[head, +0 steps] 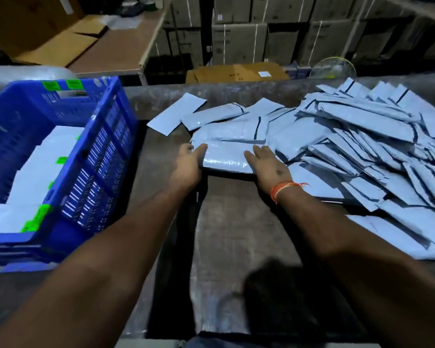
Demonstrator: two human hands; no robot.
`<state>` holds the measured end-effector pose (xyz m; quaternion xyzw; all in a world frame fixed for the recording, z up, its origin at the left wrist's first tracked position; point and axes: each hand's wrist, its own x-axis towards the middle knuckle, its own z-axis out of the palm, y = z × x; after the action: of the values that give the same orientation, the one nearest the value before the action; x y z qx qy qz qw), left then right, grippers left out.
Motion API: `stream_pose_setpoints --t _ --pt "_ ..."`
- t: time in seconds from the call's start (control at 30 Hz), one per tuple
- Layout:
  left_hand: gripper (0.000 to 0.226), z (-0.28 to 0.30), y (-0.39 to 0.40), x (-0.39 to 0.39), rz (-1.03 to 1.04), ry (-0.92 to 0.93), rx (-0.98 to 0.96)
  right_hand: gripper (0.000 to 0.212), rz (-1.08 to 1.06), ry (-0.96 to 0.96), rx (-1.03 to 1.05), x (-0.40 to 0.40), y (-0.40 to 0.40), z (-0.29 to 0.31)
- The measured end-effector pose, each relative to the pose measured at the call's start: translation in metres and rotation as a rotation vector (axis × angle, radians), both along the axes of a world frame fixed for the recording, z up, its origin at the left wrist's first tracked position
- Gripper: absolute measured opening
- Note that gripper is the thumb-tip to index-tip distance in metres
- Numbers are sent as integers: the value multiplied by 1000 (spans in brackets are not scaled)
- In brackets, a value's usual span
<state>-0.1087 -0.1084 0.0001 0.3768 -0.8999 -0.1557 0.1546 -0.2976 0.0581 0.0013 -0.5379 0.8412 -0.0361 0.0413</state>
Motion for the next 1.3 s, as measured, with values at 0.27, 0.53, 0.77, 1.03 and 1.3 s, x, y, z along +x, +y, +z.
stream_pose_setpoints --t 0.27,0.53,0.77,1.03,1.3 --pt "35 14 8 43 -55 147 -14 48 103 -189 -272 8 48 25" --pt "32 29 45 108 -95 362 664 40 -109 -706 -426 43 93 30" --pt "46 5 80 136 99 144 636 34 -331 -636 -410 83 94 -1" --pt "49 -9 147 139 -44 46 -183 59 -279 -73 -420 168 111 -19" --pt "61 -44 167 135 -209 -184 -158 64 -1 -37 -107 190 114 -46"
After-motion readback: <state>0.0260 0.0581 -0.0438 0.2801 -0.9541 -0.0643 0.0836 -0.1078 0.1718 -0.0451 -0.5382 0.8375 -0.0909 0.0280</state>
